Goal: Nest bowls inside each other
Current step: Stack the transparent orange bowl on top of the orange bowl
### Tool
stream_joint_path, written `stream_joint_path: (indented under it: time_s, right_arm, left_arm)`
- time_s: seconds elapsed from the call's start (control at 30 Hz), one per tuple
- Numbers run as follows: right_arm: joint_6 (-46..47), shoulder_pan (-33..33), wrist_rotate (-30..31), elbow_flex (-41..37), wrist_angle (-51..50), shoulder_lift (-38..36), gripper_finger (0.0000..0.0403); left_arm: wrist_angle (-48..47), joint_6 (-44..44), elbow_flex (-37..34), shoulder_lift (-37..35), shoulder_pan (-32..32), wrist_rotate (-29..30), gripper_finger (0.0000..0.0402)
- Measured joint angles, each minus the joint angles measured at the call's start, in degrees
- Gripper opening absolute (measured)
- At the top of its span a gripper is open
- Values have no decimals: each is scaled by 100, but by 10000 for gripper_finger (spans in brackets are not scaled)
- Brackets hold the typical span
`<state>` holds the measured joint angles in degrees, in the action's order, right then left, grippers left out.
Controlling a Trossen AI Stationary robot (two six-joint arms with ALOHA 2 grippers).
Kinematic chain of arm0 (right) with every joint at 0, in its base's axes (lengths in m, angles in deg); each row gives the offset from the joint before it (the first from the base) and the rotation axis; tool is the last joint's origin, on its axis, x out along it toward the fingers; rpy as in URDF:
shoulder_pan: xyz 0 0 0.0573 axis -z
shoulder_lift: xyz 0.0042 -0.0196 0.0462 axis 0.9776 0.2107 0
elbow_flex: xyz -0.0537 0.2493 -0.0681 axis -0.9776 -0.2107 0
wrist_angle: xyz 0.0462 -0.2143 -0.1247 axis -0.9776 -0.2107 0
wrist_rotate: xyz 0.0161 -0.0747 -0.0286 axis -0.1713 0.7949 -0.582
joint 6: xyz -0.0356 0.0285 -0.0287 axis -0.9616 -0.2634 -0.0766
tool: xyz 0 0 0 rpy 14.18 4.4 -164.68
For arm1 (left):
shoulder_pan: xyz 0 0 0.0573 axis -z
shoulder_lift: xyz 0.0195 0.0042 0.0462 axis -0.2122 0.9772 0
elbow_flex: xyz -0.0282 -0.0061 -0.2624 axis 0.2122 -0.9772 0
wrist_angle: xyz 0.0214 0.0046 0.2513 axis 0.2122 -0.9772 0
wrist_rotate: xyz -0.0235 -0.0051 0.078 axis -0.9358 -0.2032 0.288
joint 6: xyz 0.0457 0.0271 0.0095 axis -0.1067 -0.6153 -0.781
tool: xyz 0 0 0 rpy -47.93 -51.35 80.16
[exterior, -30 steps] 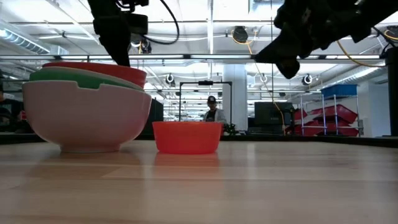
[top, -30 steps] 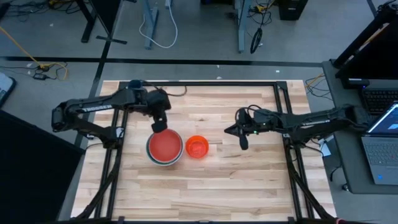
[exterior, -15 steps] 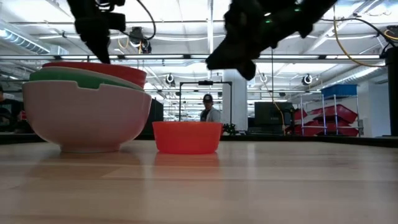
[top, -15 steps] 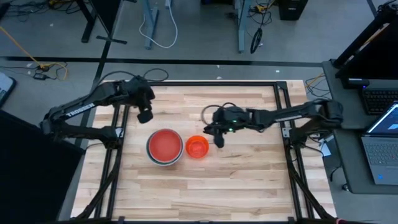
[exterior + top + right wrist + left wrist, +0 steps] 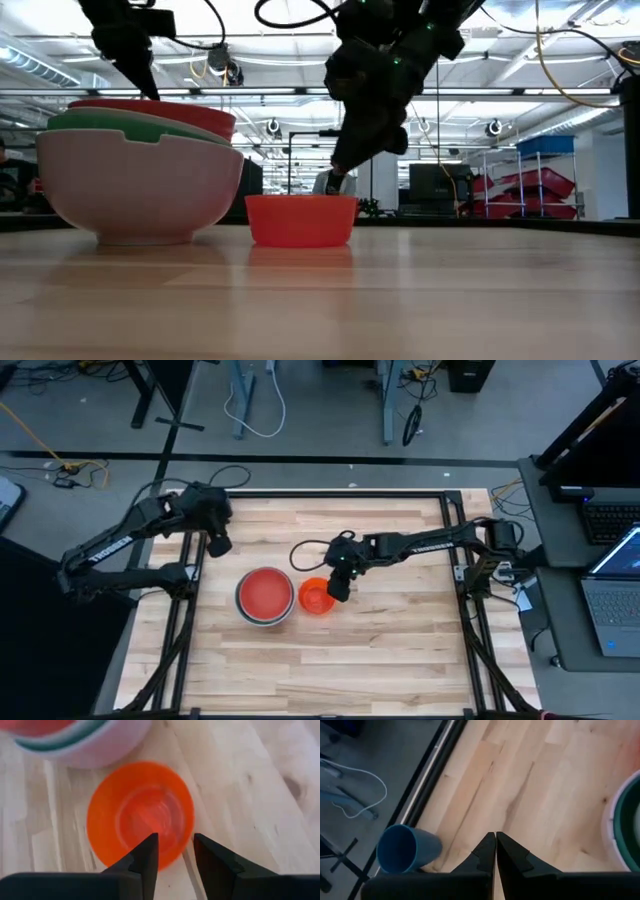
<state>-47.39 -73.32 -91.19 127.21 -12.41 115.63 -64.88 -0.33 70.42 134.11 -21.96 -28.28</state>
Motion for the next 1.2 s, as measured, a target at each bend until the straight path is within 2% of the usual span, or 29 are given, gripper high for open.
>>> stream_joint_path:
  time_s: [0.3, 0.53, 0.93, 1.0, 1.1, 1.2]
  right_arm:
    - [-118, 24, -10, 6, -271, 70, 139]
    - [-50, 33, -248, 2, -101, 445, 140]
    - [212, 37, -299, -1, 327, 768, 140]
    - [269, 44, -471, 4, 438, 873, 139]
    - [379, 42, -583, 2, 581, 1027, 126]
    - [442, 42, -585, 2, 608, 1059, 86]
  left_arm:
    - [186, 94, 0, -189, -2, -11, 0]
    - [440, 84, 0, -187, 0, -64, 0]
    - [535, -20, 0, -193, 0, -78, 0]
    - [555, -44, 0, -193, 0, -78, 0]
    - [556, -48, 0, -194, 0, -80, 0]
    - [551, -46, 0, -193, 0, -80, 0]
